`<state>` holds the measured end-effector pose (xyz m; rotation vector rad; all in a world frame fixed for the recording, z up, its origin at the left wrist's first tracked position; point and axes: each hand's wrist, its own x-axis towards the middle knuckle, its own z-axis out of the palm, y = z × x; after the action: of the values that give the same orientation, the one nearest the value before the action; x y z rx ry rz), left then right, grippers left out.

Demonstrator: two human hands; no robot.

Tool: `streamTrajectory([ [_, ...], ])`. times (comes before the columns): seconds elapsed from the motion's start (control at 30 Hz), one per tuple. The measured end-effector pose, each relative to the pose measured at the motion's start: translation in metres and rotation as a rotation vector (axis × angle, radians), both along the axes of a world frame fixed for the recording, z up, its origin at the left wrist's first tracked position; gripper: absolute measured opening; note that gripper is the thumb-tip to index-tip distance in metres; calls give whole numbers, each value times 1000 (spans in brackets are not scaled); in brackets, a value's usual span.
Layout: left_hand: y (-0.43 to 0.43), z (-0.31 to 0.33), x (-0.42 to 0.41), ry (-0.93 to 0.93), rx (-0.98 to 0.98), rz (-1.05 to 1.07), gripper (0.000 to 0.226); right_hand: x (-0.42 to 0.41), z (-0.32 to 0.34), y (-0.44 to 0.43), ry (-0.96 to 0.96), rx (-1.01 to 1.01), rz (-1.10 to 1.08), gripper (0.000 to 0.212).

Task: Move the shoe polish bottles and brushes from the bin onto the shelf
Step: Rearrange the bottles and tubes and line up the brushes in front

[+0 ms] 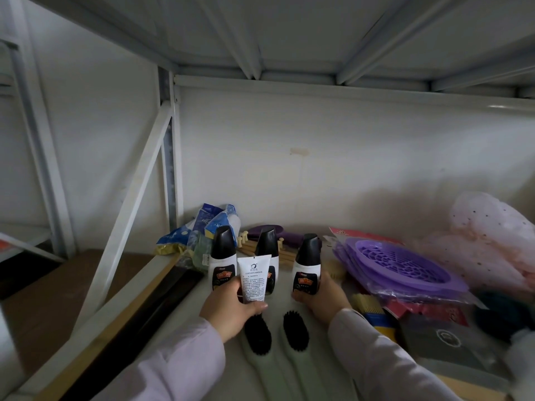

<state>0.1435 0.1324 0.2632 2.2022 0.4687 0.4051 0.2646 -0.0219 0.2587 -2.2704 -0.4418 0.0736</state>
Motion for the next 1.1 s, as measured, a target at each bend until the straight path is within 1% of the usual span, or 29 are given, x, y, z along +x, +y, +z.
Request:
streamTrajectory([
  [0.1,1,0,1,13,-10,-8,47,-2,3,-1,-7,-75,13,52],
  [0.2,5,-1,3,-4,-75,1,55,-7,10,-8,53,-108,12,53],
  [0.27,6,-1,4,-56,-70,7,50,-10,18,-18,46,-155,-36,50],
  [0.33,2,4,5,-142,-28,-10,42,-15,30,-30,-72,-165,-120,40],
  [0.37,-2,9,4,-188,-16,-34,42,-19,38,-36,-165,-115,-148,32],
  [0.4,-6,14,4,-232,-19,-70,43,-22,44,-42,-239,-29,-131,23],
  [0.43,-10,20,5,-254,-38,-114,43,-27,50,-46,-277,51,-55,20],
  [0.47,-15,27,5,-267,-64,-166,43,-32,54,-48,-277,90,58,23],
  [0.53,-24,35,10,-274,-110,-274,42,-40,56,-49,-214,96,267,39],
  [0.6,-34,39,14,-269,-107,-368,42,-43,52,-51,-187,144,382,48],
  [0.63,-39,40,16,-269,-99,-394,43,-44,49,-53,-190,180,400,50],
  [0.7,-45,38,19,-249,-107,-438,43,-44,45,-60,-179,200,361,56],
  [0.8,-52,31,18,-165,-89,-480,41,-45,35,-67,-140,118,263,67],
  [0.87,-58,24,15,-112,-65,-490,43,-48,28,-66,-150,43,232,63],
  [0.93,-62,23,11,-118,21,-470,50,-52,21,-64,-153,-37,189,60],
  [1.03,-59,20,1,-206,394,-351,50,-53,10,-59,-174,-140,65,52],
  [1.1,-54,11,-10,-248,557,-281,46,-54,3,-56,-143,-142,-7,48],
])
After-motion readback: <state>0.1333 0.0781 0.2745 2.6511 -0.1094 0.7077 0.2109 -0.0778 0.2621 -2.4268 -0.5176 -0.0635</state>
